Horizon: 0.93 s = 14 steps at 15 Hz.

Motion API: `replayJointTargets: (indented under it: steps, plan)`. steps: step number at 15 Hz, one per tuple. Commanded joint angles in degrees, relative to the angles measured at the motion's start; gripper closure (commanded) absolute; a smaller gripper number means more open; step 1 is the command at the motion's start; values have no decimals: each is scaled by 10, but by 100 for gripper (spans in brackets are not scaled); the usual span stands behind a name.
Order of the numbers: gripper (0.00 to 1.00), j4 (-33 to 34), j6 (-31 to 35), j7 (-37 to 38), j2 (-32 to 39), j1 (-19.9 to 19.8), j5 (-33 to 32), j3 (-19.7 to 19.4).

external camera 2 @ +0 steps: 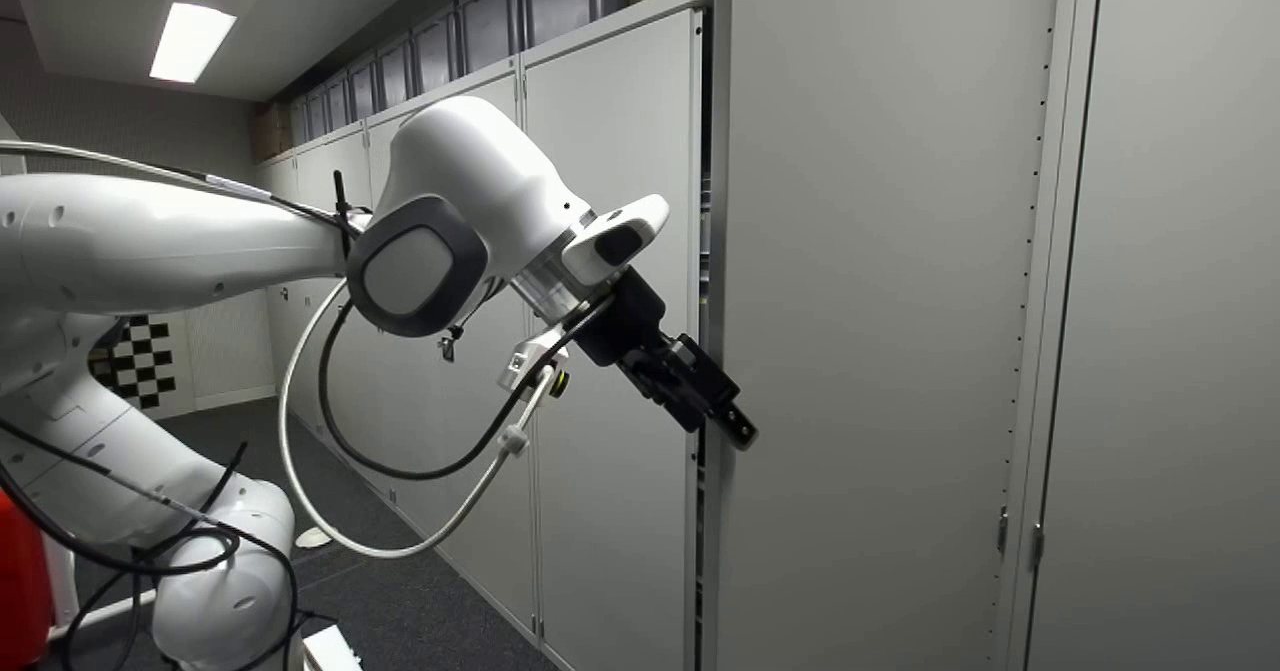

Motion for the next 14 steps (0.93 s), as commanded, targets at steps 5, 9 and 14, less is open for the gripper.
replayJointTargets:
  steps: [5,9,14]
  plan:
    - [0,21,4,-34,10,17,26,-7]
    - [0,20,2,-36,8,19,30,-3]
    - [0,19,1,-34,5,20,31,5]
